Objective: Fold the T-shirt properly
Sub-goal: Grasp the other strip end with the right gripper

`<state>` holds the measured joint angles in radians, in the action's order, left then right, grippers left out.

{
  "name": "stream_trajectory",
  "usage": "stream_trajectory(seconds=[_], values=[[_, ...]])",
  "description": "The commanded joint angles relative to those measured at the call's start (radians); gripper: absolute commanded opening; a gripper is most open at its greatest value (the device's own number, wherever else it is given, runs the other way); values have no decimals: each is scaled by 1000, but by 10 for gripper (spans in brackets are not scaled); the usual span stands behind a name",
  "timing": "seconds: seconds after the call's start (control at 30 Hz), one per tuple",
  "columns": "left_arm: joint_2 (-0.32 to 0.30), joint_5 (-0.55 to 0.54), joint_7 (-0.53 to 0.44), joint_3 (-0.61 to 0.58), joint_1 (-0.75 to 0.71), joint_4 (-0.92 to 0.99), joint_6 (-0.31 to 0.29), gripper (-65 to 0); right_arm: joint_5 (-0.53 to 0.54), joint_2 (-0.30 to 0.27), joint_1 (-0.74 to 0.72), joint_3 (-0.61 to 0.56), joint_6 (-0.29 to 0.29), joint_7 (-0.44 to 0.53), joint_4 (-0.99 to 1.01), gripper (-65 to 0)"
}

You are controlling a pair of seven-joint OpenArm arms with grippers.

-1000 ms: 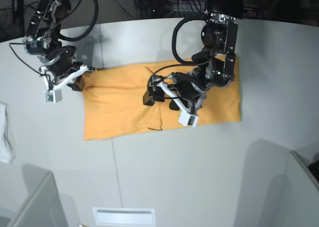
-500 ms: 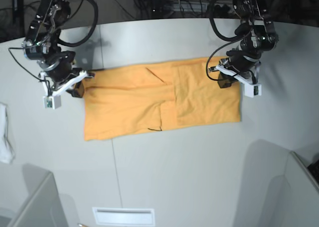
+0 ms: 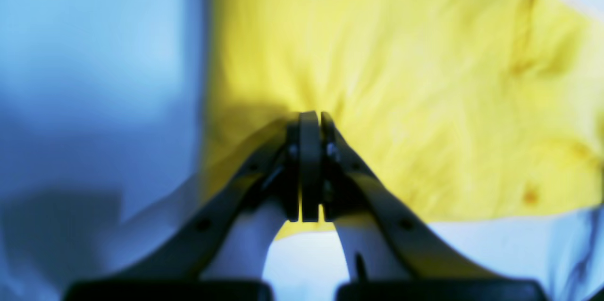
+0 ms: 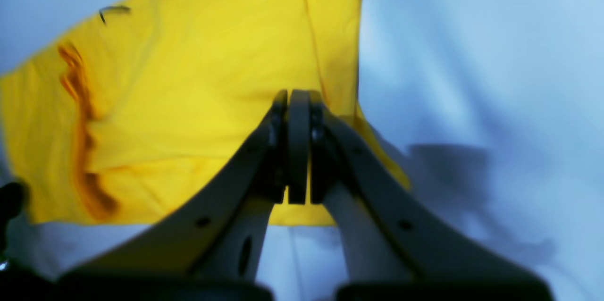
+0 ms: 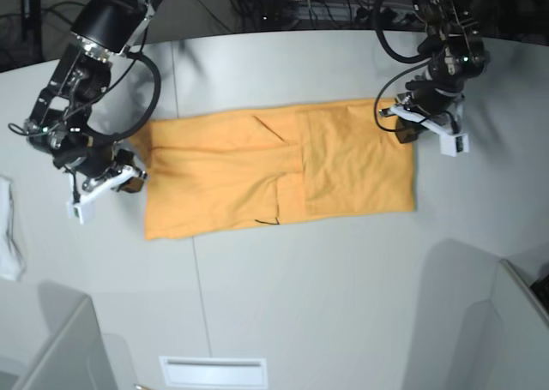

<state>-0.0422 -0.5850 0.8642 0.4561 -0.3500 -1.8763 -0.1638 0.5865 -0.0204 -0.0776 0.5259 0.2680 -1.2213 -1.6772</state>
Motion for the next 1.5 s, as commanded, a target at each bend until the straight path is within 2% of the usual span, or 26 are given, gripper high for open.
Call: stream_trajectory(seconds=[0.0,0.03,0.1,0.17,0.23,0.37,0.57,0.67,0.83,0.93,1.07,1.17,1.27,1.33,1.37,1.47], values=[[-9,-5,-15,48,-16,-42,-4,-650,68,-11,-20,20,1,-19,10,-491],[-9,-5,-15,88,-24,-58,-16,-650,122,-26,-29,33,1,-33,36,-413],[-9,-5,-15,188,-27,-70,-92,-650,220,-65,-54,33,1,-36,113,-267],[-9,-3,-15,283,-24,-62,-159,-650,264,-112,-86,23,1,-33,211,-212],[-15,1,-15,367,-33,-53,-208,-650,263,-143,-124,23,1,-25,320,-222],[-78,-5,-13,501,-71,-27,-267,-650,220,-189,-152,18,0,48,446,-239],[-138,-3,-13,602,-85,57,-382,-650,138,-206,-149,-191,1,151,503,-239],[-143,3,-13,610,-85,90,-385,-650,140,-207,-146,-263,1,146,519,-239],[-163,4,-17,602,-80,171,-388,-650,140,-177,-97,-361,1,117,483,-239],[-163,4,-17,590,-70,183,-388,-650,132,-168,-86,-379,1,128,498,-239],[-164,4,-18,502,-51,186,-388,-650,132,-157,-98,-379,1,168,550,-245],[-164,4,-21,439,-39,211,-385,-650,132,-157,-113,-381,1,173,596,-333],[-164,33,-21,376,7,249,-385,-650,132,-157,-133,-381,1,188,619,-500],[-163,124,-21,324,47,255,-385,-650,132,-157,-149,-381,1,194,622,-629],[-163,167,-21,297,62,257,-385,-650,132,-157,-155,-381,-2,193,624,-650],[-161,253,-21,224,101,257,-388,-650,131,-158,-176,-381,-5,193,624,-650]])
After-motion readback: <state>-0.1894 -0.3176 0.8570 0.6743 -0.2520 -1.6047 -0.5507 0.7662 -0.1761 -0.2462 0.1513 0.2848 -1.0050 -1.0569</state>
